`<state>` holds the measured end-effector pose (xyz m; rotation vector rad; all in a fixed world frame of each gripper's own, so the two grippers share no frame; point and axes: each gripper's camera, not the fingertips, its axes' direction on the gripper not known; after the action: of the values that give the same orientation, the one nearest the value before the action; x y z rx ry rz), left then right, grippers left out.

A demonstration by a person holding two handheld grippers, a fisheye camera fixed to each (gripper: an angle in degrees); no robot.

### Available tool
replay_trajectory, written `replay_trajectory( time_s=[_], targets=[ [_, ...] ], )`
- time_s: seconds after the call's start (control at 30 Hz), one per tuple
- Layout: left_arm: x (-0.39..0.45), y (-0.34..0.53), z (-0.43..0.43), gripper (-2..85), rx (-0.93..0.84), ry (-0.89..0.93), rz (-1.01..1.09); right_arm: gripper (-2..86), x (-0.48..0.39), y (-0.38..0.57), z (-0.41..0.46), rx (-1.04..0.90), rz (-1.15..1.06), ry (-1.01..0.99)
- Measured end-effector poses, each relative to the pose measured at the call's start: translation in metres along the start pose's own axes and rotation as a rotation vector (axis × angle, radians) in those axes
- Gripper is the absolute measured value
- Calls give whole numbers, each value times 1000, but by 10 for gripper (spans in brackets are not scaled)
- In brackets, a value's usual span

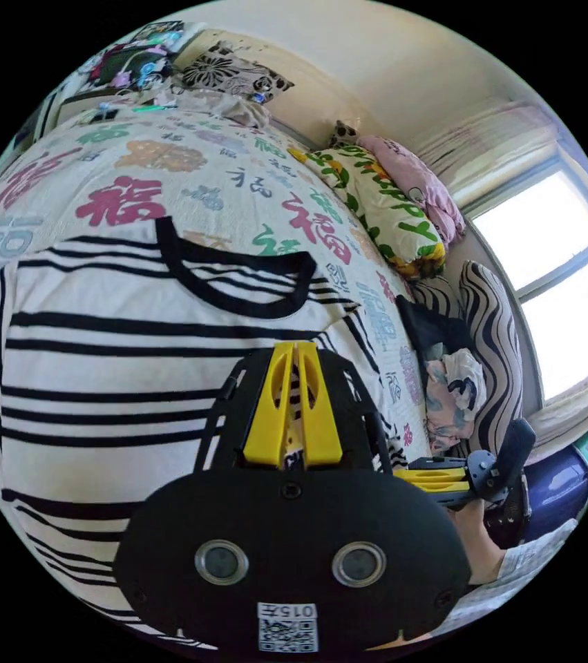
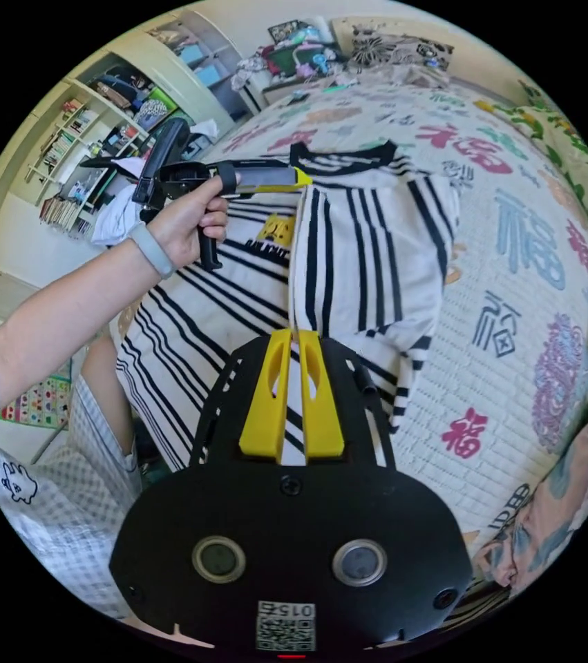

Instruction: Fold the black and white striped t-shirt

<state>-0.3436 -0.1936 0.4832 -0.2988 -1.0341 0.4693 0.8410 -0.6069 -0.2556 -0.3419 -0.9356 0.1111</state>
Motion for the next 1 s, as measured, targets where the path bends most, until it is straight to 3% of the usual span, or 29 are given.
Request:
replay_trajectory(
  time_s=[0.1, 0.2, 0.33, 0.4, 0.5, 0.67, 0.77, 0.9, 1.0],
  targets=[
    [-22, 14, -22, 8, 35, 4, -51, 27, -1, 2, 26, -36, 10, -63],
    [-11, 14, -47, 13, 121, 25, 26, 22, 6, 10, 19, 82, 25, -29],
    [17, 2, -27, 14, 3, 108, 137, 4, 32, -9, 33, 190, 105, 83],
    [30, 0, -1, 9, -126, 102, 181, -1, 43, -22, 58, 125, 124, 102],
    [30, 1, 7, -2, -180, -5, 214, -4, 51, -28, 111, -86, 90, 106],
    [25, -1, -21, -3, -184, 35, 202, -5, 59, -14, 131, -3, 126, 77],
    [37, 14, -48, 2, -171, 199, 260, -5, 43, -24, 135, 124, 53, 49],
    [39, 29, -57, 0, -206, 107, 289, -5, 31, -54, 174, 127, 7, 56],
    [19, 28, -61, -6, -237, 41, 243, -5, 25, -72, 228, -20, -18, 39]
  ],
)
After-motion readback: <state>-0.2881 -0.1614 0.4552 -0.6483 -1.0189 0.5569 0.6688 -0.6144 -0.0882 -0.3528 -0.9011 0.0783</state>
